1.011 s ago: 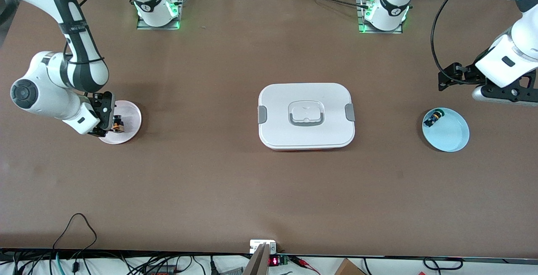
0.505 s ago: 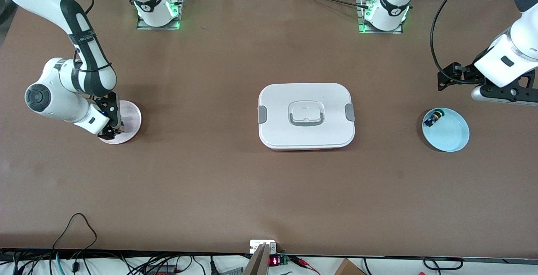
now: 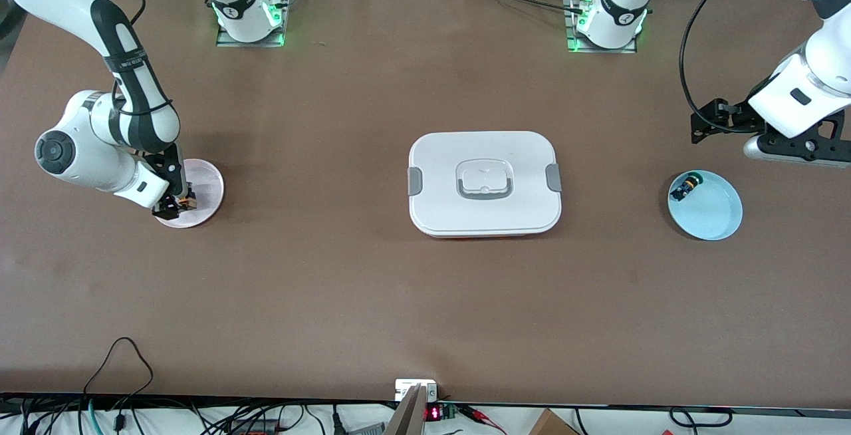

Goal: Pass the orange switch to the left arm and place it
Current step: 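Close the right gripper on the orange switch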

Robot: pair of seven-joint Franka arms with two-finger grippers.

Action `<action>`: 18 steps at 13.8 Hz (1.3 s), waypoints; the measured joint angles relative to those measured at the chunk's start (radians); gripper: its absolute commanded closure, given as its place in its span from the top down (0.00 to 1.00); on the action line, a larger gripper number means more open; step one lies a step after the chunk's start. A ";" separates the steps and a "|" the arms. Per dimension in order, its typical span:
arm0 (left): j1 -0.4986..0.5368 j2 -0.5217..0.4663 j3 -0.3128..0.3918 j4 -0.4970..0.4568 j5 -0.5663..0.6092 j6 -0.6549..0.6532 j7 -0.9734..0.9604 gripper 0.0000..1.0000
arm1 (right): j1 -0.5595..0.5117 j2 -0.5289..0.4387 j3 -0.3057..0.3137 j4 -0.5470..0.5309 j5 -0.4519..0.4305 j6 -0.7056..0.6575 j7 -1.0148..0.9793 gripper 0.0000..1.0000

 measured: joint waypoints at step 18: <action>0.000 0.000 0.000 0.000 0.000 0.000 0.000 1.00 | -0.027 0.062 0.000 0.000 0.010 0.074 -0.001 1.00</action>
